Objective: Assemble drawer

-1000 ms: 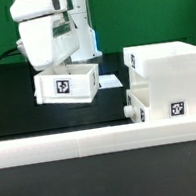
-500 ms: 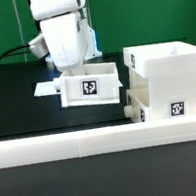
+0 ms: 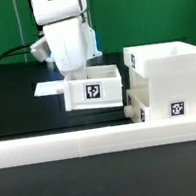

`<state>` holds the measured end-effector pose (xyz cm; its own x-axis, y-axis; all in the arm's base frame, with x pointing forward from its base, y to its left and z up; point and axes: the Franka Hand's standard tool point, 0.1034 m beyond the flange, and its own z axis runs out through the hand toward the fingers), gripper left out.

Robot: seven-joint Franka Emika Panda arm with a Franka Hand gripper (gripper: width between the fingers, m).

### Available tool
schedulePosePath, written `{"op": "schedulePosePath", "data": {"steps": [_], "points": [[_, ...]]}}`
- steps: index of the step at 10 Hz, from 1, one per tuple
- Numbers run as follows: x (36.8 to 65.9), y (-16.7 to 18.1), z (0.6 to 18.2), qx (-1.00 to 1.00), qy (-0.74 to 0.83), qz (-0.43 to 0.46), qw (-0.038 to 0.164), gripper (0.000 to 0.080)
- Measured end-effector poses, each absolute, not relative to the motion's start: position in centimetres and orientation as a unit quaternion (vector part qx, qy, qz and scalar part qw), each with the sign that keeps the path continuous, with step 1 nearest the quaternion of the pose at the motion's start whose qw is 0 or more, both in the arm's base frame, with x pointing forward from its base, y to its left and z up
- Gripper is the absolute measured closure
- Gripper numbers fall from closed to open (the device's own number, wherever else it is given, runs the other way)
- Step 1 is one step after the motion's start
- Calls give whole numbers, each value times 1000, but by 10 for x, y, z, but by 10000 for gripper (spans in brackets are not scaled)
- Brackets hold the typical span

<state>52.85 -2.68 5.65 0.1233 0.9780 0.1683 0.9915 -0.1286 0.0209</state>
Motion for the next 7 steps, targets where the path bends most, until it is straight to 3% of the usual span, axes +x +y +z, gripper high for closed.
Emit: {"op": "schedulePosePath", "data": {"steps": [7], "points": [[539, -14, 54, -735, -673, -73, 47, 758]]}}
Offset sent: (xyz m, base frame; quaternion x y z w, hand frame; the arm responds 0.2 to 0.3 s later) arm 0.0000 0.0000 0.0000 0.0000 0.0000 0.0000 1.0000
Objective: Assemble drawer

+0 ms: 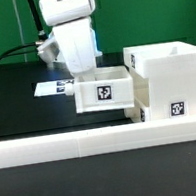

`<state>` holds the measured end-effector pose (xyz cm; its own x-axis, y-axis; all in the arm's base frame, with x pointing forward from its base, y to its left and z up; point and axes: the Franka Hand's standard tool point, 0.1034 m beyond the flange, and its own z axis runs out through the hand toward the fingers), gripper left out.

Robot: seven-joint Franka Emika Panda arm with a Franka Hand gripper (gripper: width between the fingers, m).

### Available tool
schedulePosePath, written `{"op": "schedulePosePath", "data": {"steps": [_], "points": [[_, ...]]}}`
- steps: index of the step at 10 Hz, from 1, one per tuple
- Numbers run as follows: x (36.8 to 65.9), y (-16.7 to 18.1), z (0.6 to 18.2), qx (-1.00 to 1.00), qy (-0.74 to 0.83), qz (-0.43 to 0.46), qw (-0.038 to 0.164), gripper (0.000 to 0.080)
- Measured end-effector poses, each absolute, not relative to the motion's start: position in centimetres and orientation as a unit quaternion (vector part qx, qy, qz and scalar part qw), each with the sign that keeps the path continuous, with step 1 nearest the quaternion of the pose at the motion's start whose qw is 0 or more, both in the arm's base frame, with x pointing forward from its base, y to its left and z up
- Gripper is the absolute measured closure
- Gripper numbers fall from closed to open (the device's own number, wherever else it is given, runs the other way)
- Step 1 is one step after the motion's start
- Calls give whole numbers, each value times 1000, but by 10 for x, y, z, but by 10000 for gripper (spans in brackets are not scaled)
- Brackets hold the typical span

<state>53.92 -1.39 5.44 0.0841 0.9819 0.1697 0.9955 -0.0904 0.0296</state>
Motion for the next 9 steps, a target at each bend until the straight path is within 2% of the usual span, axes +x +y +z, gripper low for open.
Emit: {"op": "schedulePosePath", "data": {"steps": [9], "points": [[545, 0, 54, -711, -699, -64, 45, 758]]}}
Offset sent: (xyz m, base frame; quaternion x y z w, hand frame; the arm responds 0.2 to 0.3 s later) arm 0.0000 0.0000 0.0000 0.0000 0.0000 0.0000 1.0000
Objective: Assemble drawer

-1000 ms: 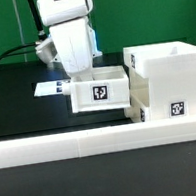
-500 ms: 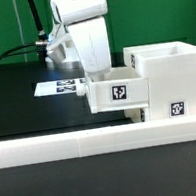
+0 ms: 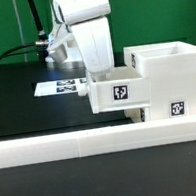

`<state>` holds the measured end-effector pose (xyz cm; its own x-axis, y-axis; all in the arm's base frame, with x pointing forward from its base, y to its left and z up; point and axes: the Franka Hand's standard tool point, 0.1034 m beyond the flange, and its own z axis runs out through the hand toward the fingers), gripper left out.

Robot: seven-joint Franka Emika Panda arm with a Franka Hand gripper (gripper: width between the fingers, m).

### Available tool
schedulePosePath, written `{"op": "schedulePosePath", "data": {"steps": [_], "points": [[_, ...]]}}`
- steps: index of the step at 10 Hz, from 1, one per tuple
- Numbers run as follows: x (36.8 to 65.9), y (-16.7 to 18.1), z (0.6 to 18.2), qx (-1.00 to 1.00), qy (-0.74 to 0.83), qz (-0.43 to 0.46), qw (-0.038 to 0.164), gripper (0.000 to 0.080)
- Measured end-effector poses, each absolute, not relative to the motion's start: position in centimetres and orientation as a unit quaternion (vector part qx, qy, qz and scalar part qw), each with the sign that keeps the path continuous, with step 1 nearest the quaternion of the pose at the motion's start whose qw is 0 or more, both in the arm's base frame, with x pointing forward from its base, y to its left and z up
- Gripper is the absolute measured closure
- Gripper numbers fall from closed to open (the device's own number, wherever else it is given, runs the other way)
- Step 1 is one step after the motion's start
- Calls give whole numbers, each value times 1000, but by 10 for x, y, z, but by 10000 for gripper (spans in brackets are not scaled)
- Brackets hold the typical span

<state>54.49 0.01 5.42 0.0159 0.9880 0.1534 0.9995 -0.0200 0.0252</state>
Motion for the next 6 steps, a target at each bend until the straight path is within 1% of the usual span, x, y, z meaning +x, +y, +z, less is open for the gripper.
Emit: {"op": "schedulePosePath", "data": {"steps": [6], "points": [[544, -2, 53, -711, -699, -63, 45, 758]]}}
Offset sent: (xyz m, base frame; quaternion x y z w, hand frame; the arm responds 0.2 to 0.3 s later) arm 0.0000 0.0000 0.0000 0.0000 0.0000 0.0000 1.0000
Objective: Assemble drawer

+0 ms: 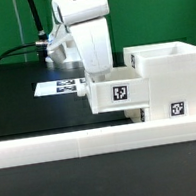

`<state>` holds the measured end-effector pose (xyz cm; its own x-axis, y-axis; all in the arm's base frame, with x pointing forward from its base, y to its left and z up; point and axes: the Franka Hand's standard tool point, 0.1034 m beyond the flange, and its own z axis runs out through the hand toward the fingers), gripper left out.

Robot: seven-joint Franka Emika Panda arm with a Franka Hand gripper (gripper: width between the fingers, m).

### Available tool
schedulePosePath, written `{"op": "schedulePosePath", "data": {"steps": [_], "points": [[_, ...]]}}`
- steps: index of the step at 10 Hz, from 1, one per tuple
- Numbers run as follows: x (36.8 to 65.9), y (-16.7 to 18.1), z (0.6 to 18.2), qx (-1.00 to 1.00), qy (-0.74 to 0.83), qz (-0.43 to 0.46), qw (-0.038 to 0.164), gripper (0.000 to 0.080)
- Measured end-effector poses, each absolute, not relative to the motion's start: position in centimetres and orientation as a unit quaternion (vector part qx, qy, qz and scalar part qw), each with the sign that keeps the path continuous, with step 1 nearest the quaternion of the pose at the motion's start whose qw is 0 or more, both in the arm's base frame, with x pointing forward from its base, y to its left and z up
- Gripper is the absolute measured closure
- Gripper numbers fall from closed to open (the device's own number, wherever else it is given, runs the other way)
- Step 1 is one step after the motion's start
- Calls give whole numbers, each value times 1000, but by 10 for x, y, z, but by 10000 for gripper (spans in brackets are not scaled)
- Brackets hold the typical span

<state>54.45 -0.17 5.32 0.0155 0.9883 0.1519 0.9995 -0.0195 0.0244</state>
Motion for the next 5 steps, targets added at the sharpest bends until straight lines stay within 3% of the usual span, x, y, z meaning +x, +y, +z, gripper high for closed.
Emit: {"op": "schedulePosePath", "data": {"steps": [5], "points": [[544, -3, 53, -704, -707, -61, 41, 758]]}}
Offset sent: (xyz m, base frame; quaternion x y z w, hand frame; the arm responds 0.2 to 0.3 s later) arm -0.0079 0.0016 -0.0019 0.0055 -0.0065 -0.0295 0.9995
